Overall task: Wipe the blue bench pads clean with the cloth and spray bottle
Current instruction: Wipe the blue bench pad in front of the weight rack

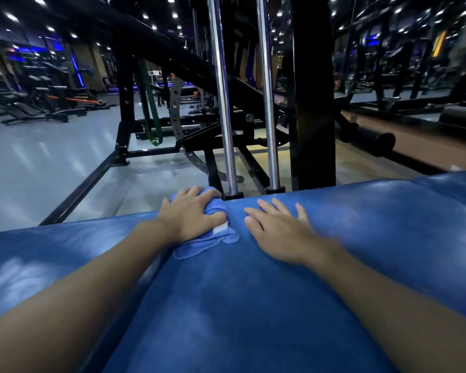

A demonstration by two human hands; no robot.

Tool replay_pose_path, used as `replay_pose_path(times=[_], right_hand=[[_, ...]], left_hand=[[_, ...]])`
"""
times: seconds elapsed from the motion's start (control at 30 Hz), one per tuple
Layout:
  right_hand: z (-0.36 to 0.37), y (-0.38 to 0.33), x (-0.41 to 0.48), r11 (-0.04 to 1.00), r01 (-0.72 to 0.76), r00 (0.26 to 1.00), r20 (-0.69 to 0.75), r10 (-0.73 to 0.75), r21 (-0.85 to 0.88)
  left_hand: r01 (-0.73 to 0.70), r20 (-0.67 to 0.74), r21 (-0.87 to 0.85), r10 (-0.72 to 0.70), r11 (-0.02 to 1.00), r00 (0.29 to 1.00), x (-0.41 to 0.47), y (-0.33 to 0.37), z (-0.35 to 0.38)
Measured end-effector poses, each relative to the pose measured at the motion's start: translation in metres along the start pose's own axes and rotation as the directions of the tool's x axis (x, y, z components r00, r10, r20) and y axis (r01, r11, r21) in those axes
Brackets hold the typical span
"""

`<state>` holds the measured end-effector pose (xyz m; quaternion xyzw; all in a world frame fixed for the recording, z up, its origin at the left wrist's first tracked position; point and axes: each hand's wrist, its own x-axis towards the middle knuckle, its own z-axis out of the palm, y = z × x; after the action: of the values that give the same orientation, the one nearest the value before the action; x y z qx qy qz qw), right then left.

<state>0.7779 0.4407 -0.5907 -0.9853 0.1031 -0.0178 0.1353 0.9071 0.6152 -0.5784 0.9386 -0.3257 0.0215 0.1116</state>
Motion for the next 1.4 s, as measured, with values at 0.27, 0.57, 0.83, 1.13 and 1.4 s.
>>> replay_pose_path(times=[0.27, 0.57, 0.83, 1.13, 1.4], right_hand=[[0.009, -0.004, 0.008, 0.991, -0.090, 0.996, -0.036, 0.087, -0.101], [0.008, -0.005, 0.005, 0.992, -0.090, 0.996, -0.027, 0.088, -0.092], [0.009, -0.005, 0.008, 0.992, -0.074, 0.997, -0.036, 0.071, -0.101], [-0.002, -0.050, 0.015, 0.992, -0.107, 0.993, -0.066, 0.102, -0.066], [0.030, -0.090, 0.015, 0.990, -0.107, 0.994, 0.005, 0.108, -0.096]], left_hand=[[-0.118, 0.091, -0.028, 0.120, 0.993, 0.989, 0.025, -0.001, 0.000], [-0.044, 0.083, -0.028, 0.046, 0.999, 0.995, 0.001, -0.059, -0.016], [-0.012, -0.053, 0.025, 0.014, 1.000, 0.998, 0.002, -0.033, -0.005], [0.012, -0.008, 0.019, -0.012, 1.000, 1.000, -0.009, -0.041, -0.003], [0.068, 0.029, 0.052, -0.070, 0.996, 0.997, -0.025, -0.113, -0.021]])
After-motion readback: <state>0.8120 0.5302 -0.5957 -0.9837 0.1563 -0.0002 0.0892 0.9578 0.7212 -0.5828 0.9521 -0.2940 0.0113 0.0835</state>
